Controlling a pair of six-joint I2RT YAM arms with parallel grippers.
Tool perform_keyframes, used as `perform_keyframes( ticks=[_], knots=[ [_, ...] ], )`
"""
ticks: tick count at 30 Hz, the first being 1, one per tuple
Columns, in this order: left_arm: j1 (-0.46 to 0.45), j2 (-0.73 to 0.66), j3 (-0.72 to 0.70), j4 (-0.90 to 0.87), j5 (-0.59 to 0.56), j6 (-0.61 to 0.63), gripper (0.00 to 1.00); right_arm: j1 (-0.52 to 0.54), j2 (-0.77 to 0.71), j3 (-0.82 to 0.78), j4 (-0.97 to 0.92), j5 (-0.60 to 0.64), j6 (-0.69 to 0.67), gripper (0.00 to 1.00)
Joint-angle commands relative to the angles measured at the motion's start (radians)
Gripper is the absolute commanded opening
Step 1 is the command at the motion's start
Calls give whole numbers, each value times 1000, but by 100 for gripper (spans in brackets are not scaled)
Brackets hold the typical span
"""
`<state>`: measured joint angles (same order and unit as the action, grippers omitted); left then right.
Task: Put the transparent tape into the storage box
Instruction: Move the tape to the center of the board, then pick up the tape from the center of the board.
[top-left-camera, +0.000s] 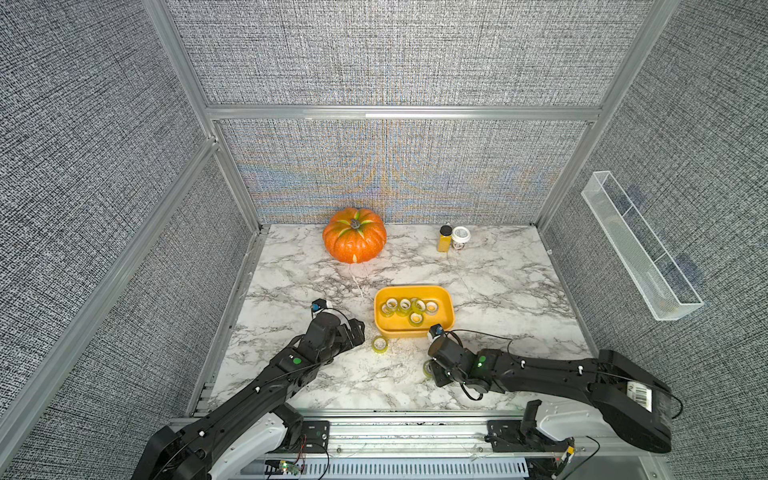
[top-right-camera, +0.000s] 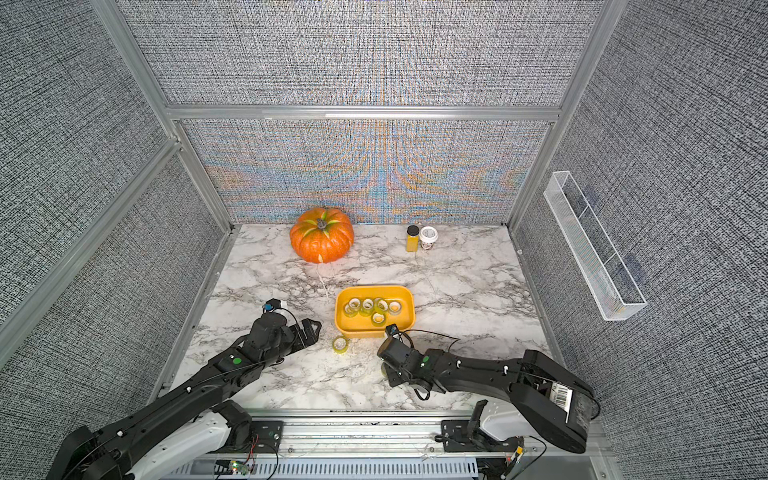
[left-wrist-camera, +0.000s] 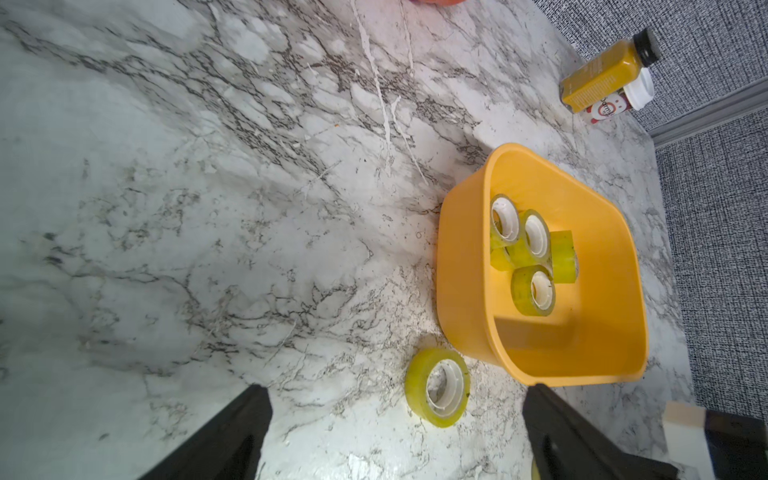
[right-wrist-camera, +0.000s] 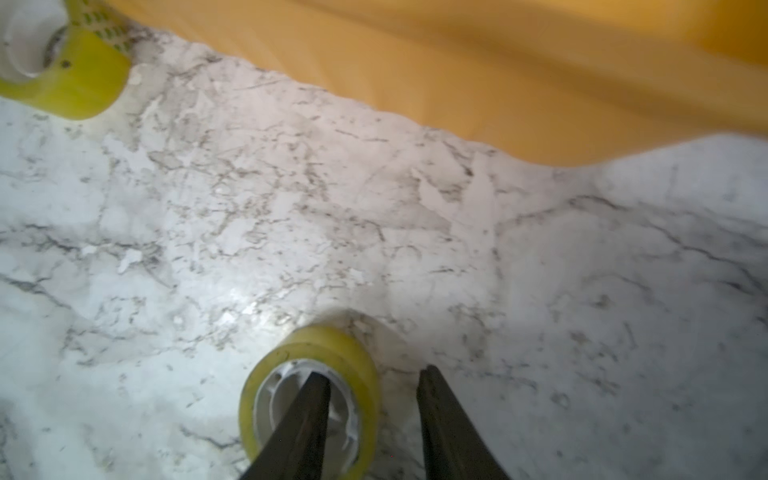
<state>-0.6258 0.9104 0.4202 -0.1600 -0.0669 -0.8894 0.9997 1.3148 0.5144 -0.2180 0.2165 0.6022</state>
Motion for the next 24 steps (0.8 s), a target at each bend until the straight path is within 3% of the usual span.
perform_keyframes(
  ticks=[1,7,12,15,24],
  knots=[
    [1,18,11,42,37,17,100,-35,-34,-31,-105,-6,47,40],
    [1,61,11,53,73,24,100,-70,-84,-59,-98,-23,68,34],
    [-1,52,3,57,70,17,100,-72,-127,-52,-119,-19,67,13],
    [0,35,3,50,67,18,100,-72,-172,-20,-162,-19,59,6],
    [0,29,-17,65,68,15,100,-92,-321,148,-234,24,-34,6]
  ],
)
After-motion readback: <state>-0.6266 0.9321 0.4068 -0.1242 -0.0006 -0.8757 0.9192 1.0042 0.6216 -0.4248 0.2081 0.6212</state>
